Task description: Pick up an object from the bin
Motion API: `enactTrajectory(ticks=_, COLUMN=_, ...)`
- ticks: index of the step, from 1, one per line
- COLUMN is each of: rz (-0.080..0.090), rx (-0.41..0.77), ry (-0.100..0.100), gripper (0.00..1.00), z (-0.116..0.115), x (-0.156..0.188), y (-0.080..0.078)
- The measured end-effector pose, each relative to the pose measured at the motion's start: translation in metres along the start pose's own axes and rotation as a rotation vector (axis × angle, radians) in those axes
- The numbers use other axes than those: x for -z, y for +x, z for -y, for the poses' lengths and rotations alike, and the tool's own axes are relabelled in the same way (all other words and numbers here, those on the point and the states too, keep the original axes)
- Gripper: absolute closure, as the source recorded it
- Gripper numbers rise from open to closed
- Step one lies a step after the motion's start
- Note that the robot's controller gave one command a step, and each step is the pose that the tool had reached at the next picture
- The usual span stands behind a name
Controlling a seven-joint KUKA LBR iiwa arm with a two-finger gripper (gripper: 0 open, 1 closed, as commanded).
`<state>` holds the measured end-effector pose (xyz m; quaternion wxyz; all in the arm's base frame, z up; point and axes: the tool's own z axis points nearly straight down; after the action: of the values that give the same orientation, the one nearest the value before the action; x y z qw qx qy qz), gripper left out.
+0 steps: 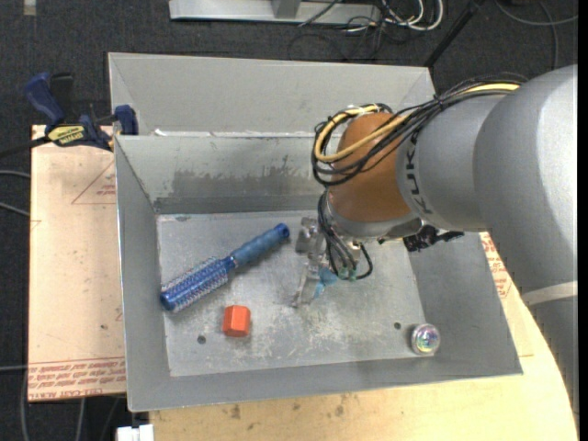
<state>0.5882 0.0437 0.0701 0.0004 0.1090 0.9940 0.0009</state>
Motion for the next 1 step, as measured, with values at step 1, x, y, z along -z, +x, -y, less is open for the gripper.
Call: enactTrajectory(ticks=1, rz=0.005, rx=0.029, ry=0.000, gripper=0.00, z=-0.0042, x=0.0003, y=-0.0383)
